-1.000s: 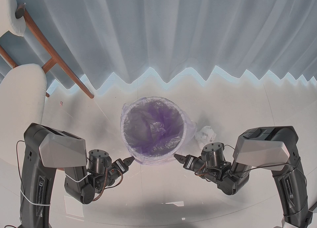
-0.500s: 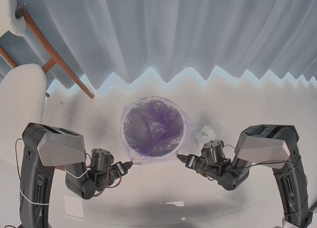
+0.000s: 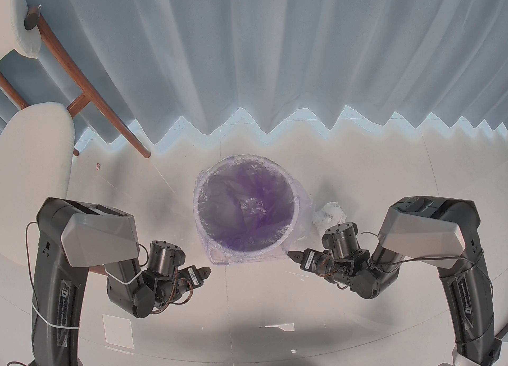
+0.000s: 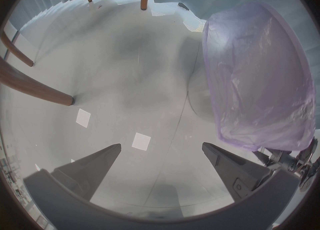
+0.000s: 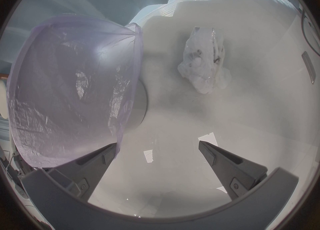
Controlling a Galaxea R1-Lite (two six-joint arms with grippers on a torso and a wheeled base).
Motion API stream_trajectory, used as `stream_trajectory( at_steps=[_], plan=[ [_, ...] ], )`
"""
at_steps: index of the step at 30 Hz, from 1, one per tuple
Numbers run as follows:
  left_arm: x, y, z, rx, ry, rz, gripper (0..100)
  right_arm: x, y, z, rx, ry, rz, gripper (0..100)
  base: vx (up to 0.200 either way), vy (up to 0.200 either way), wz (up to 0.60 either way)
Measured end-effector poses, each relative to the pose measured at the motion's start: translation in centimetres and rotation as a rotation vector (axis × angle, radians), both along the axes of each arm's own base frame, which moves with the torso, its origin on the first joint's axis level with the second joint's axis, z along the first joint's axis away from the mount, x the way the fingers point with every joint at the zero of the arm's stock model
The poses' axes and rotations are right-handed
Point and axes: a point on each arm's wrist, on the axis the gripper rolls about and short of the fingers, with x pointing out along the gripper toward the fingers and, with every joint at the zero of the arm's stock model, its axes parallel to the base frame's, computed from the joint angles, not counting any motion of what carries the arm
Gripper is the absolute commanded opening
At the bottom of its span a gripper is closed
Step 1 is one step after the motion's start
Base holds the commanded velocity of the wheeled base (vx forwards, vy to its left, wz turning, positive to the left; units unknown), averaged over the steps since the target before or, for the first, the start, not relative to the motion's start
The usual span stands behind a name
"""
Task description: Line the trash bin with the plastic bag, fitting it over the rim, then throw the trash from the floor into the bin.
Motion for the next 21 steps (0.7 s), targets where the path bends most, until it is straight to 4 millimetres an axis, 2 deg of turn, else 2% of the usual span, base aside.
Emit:
stream_trajectory(
  at_steps=[7,11,15,21],
  plan=[
    [-0.1,0.1,-0.4,0.106,0.021,-0.074,100,0.0,-0.1,-0.3,-0.031,0.079,-0.002,100,0.000,0.000,0.00],
    [0.0,0.1,-0.6,0.116,0.020,-0.078,100,0.3,-0.1,-0.1,-0.035,0.078,-0.003,100,0.000,0.000,0.00],
    [-0.8,0.3,-0.7,0.113,0.032,-0.076,100,0.2,-0.1,0.0,-0.051,0.065,-0.002,100,0.000,0.000,0.00],
    [-2.8,1.1,1.2,0.086,-0.025,-0.072,100,-1.3,-0.6,0.8,-0.058,0.040,0.011,100,0.000,0.000,0.00]
  ],
)
